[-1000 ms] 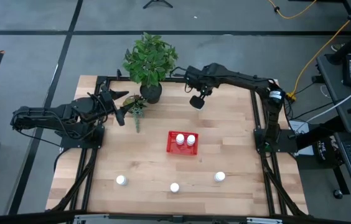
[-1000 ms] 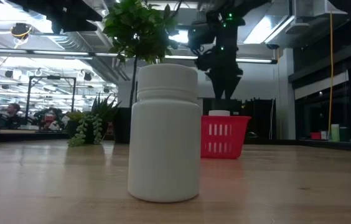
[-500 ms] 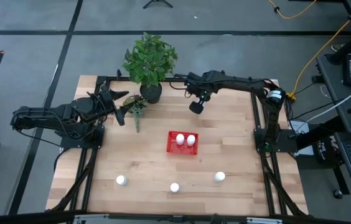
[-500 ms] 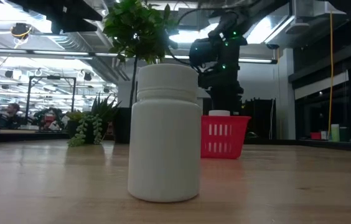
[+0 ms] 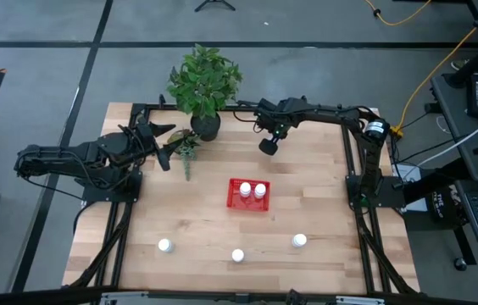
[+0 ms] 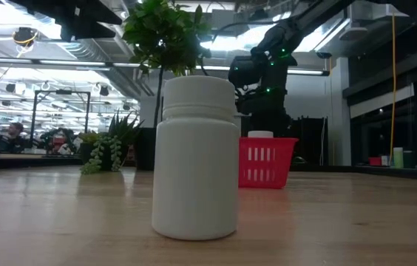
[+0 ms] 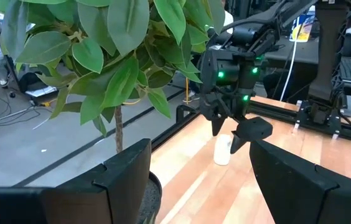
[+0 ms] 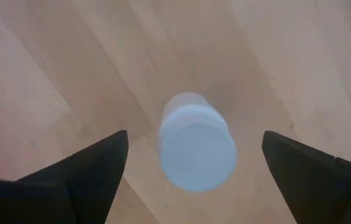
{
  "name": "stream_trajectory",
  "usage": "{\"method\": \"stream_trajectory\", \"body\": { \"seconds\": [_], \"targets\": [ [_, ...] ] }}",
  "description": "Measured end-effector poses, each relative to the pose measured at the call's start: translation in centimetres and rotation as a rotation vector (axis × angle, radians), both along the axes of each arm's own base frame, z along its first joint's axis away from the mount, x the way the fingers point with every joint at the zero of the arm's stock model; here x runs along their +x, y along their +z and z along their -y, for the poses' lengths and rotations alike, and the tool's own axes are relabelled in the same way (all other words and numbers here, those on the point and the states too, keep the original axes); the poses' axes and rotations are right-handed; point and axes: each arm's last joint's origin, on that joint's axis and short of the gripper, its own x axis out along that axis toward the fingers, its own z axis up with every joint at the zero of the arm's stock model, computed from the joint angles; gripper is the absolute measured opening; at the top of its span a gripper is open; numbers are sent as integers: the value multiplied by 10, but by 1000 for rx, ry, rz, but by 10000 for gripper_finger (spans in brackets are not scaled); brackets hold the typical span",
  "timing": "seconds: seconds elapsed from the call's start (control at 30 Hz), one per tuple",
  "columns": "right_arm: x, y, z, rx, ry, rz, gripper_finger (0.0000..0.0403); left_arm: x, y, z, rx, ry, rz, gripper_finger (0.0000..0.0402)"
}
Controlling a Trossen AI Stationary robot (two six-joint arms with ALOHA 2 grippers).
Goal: Pick and place pill bottles into a basket
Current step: Put the white medicine bottle into the red basket
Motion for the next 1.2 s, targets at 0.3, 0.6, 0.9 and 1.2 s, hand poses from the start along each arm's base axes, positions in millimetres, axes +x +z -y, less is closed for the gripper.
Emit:
{"method": "stream_trajectory", "body": {
  "seconds": [0.3, 0.6, 0.9, 1.2],
  "targets": [
    [1, -1, -1, 39, 25, 26, 323, -1, 1, -1, 7, 55, 8, 267],
    [0, -1, -2, 46, 28, 16, 248, -1, 1, -1, 9, 60, 7, 267],
    [0, -1, -1, 45, 28, 18, 156, -1, 1, -1, 9, 60, 7, 267],
    [5, 0, -16, 72, 68, 7, 154, -1, 1, -1, 9, 59, 7, 267]
  ]
}}
